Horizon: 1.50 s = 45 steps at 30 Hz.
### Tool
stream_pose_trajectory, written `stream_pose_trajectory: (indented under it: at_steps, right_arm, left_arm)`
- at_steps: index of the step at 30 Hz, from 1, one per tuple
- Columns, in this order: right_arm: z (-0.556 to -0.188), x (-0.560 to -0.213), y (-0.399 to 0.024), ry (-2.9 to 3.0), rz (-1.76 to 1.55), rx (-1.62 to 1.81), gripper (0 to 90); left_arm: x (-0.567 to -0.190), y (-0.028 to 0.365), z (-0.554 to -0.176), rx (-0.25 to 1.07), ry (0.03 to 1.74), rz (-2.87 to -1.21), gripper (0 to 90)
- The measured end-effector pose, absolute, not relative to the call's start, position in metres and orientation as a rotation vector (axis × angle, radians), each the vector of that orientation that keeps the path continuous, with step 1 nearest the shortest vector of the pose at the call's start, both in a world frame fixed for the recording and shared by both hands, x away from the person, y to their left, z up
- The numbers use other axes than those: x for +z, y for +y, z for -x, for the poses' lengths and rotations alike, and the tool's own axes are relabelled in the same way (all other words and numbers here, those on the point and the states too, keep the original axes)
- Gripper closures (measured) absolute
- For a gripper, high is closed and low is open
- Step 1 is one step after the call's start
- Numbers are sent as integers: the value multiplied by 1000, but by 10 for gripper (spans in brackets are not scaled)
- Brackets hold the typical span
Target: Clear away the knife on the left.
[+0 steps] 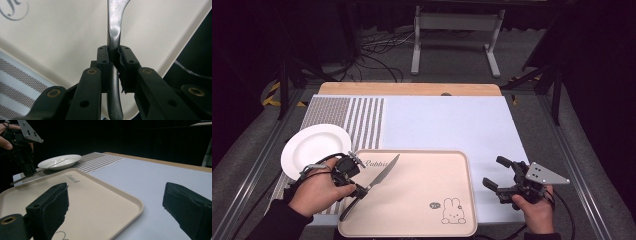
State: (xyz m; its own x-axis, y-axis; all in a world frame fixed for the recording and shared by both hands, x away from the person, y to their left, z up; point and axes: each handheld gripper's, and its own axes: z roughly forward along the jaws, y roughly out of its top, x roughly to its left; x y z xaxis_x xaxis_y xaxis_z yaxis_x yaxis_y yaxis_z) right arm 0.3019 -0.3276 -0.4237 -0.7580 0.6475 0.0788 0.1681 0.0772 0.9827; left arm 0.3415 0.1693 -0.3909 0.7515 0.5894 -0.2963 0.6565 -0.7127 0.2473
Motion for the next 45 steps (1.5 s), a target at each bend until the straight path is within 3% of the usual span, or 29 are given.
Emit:
stream_pose_trajectory:
  at_steps: [16,45]
  right_arm:
    - [-301,-423,-327,1992,-800,1721,78]
    - [-302,-423,-328,1992,-804,1731,82]
  left_arm:
    - [-418,162,-348,-322,1032,-2642,800]
    - [-429,162,-352,-341,1078,-2649,796]
